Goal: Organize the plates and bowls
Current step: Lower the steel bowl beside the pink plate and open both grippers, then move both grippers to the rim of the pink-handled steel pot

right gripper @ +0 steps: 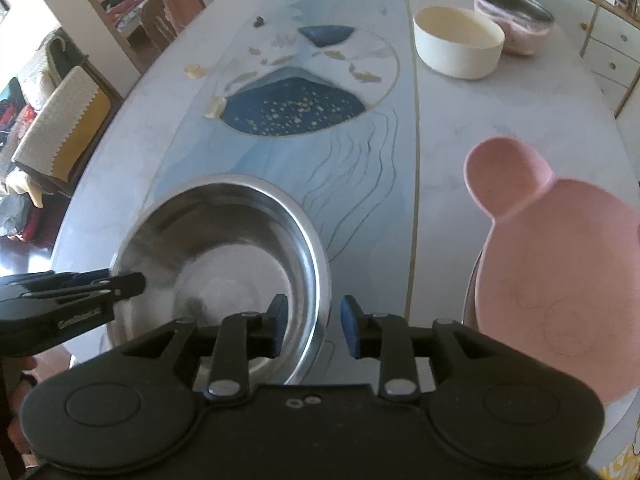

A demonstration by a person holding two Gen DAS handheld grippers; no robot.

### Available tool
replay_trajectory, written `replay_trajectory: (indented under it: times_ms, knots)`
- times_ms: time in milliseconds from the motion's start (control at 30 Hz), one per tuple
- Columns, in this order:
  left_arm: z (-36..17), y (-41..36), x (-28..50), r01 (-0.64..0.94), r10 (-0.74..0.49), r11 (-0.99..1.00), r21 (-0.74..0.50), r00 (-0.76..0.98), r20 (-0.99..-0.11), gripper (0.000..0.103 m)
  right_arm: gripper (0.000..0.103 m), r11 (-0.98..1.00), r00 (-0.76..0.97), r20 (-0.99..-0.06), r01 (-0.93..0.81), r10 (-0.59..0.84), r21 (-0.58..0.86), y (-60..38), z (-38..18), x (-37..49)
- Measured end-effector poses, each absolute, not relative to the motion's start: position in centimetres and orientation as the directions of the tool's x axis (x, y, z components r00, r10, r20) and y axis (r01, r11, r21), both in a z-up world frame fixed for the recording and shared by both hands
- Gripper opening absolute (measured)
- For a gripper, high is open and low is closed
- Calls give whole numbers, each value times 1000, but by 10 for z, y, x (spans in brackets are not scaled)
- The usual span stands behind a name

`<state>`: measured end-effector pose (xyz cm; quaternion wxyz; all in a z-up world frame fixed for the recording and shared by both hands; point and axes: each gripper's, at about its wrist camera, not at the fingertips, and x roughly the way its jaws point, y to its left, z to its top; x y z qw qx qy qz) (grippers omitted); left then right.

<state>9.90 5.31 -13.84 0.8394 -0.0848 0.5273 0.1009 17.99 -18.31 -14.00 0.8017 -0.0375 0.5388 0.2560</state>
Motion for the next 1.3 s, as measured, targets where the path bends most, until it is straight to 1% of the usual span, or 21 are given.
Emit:
replay_trajectory:
  times_ms: [100, 200, 267, 300, 333, 567, 633, 667, 733, 800, 1000, 1067, 1167, 1233, 1300]
  knots:
    - [-130, 53, 96, -254, 77, 966, -42, 441, -894, 26, 41, 853, 307, -869, -475, 388, 214, -184, -130, 174]
    - [-120, 51, 93, -240, 77, 970, -42, 466, -882, 30, 45, 846, 324, -855, -488, 405, 216, -185, -120, 169]
    - [-112, 49, 91, -230, 77, 972, -43, 487, -870, 40, 47, 841, 334, -846, -495, 417, 219, -186, -113, 166]
    - [-107, 48, 90, -229, 80, 973, -42, 500, -863, 54, 50, 838, 341, -840, -501, 422, 218, -188, -109, 164]
    - [-103, 46, 90, -227, 85, 973, -41, 516, -852, 61, 52, 834, 349, -834, -507, 428, 216, -189, -105, 162]
    - [-70, 28, 89, -158, 67, 987, -38, 608, -791, 61, 63, 819, 388, -803, -537, 453, 203, -197, -78, 154]
    - [-59, 22, 91, -145, 56, 988, -46, 631, -774, 69, 65, 817, 402, -795, -544, 455, 193, -200, -69, 154]
    - [-54, 19, 92, -138, 54, 989, -46, 641, -765, 70, 66, 815, 408, -789, -548, 460, 192, -203, -63, 156]
    - [-44, 12, 97, -122, 53, 992, -38, 661, -748, 71, 74, 815, 424, -778, -549, 463, 185, -207, -54, 158]
    - [-35, 4, 104, -109, 57, 994, -24, 678, -733, 71, 77, 818, 447, -766, -549, 462, 173, -213, -44, 162]
    - [-14, -19, 135, -75, 52, 997, -3, 716, -696, 72, 82, 838, 497, -748, -527, 440, 143, -236, -21, 190]
    - [-8, -29, 150, -63, 40, 998, -7, 726, -686, 77, 84, 846, 511, -743, -515, 433, 139, -246, -16, 201]
    - [-1, -43, 172, -50, 34, 999, -5, 740, -671, 78, 87, 860, 534, -737, -495, 413, 123, -260, -9, 222]
    - [4, -53, 189, -42, 31, 999, -1, 746, -665, 78, 92, 869, 555, -733, -485, 393, 99, -268, -5, 236]
    - [8, -62, 205, -39, 33, 999, 5, 752, -658, 79, 95, 880, 583, -725, -471, 366, 66, -276, -2, 253]
